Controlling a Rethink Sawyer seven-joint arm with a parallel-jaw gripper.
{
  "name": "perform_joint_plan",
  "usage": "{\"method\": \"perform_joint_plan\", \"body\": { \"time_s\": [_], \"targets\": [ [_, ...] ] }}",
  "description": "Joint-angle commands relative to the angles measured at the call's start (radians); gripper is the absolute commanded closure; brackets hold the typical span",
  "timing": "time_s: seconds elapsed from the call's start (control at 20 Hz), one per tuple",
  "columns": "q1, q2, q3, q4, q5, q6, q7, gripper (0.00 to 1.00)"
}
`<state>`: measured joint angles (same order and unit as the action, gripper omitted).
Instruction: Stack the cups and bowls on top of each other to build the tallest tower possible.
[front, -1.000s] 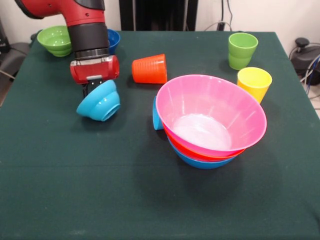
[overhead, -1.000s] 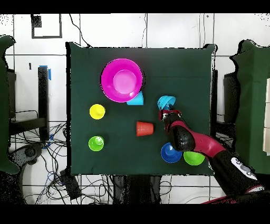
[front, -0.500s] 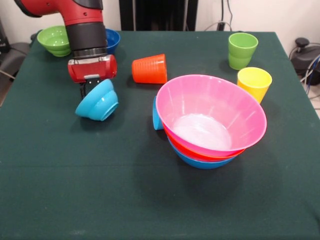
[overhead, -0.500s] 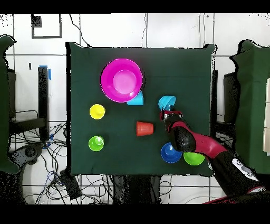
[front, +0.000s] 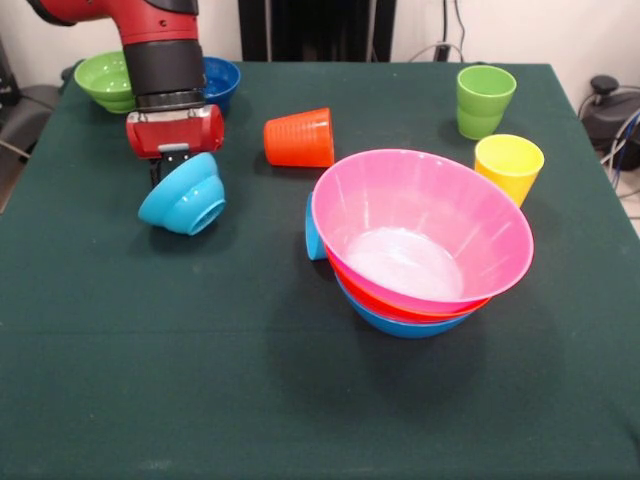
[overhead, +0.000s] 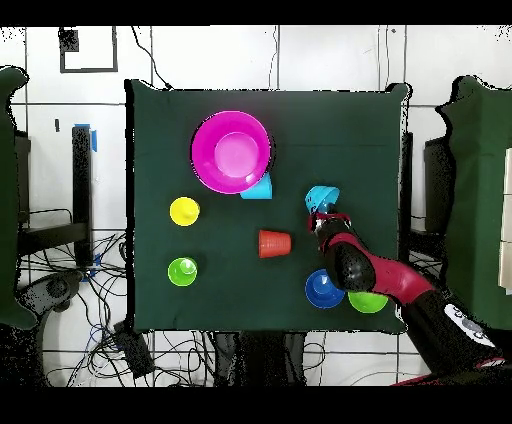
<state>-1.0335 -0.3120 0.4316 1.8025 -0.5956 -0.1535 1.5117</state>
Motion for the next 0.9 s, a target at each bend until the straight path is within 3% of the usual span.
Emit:
{"method": "perform_joint_plan", "body": {
  "time_s": [0.05,0.4,0.6,0.8,0.9],
  "targets": [
    [0.034,0.018,-0.039,0.011,-0.002,0.045,0.138,0.0],
    [0.08,-0.028,-0.088,0.032,0.04,0.06,0.166,0.0],
    [0.163,-0.117,-0.147,0.037,0.141,0.287,0.148,0.0],
    [0.193,-0.219,-0.141,0.042,0.242,0.52,0.1,0.0],
    [0.199,-0.245,-0.141,0.04,0.261,0.576,0.09,0.0]
  ]
}}
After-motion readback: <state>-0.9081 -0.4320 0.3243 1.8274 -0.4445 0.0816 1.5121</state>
